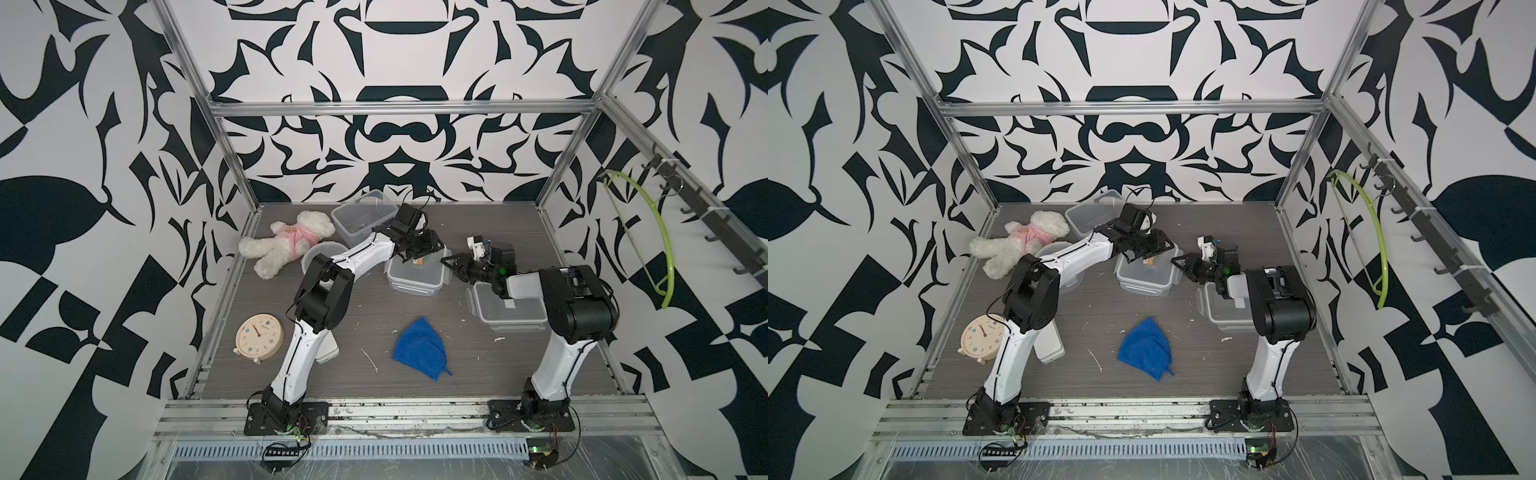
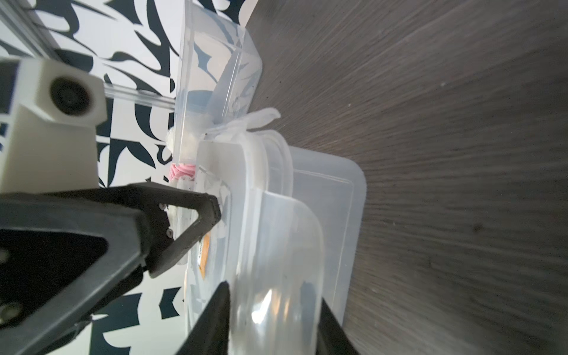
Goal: Wipe the insides of the lunch boxes
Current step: Open the lid of the lunch box.
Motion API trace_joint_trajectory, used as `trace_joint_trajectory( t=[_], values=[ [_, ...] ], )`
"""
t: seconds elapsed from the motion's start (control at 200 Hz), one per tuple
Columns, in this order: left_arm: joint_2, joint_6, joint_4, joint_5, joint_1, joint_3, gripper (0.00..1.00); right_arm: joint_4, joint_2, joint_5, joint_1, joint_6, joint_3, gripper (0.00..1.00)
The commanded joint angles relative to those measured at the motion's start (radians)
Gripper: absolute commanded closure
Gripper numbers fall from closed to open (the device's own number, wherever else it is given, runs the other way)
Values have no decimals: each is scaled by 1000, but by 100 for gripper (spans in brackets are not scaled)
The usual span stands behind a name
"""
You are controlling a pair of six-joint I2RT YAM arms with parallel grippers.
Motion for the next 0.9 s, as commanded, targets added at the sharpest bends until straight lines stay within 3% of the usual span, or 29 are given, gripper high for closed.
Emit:
trace_joint_trajectory(
  t=[0.0, 0.07, 0.18, 0.38, 0.645, 0.895],
  values=[
    [111, 4, -233, -42, -7, -69, 47, -62, -95, -2, 25, -104, 4, 70],
    [110, 4, -232, -42, -7, -71, 47, -119, -109, 14, 25, -132, 14, 85],
    [110, 4, -231, -39, -7, -69, 47, -166, -94, 19, 27, -146, 34, 100],
    [73, 18, -261, -37, -6, -49, 48, -233, -100, 37, 37, -159, 60, 100],
    [-124, 76, -342, -101, 1, 10, 45, -730, -330, 296, 153, -409, 254, 100],
    [-309, 81, -349, -142, 25, -39, 42, -918, -357, 324, 262, -420, 471, 100]
  ],
)
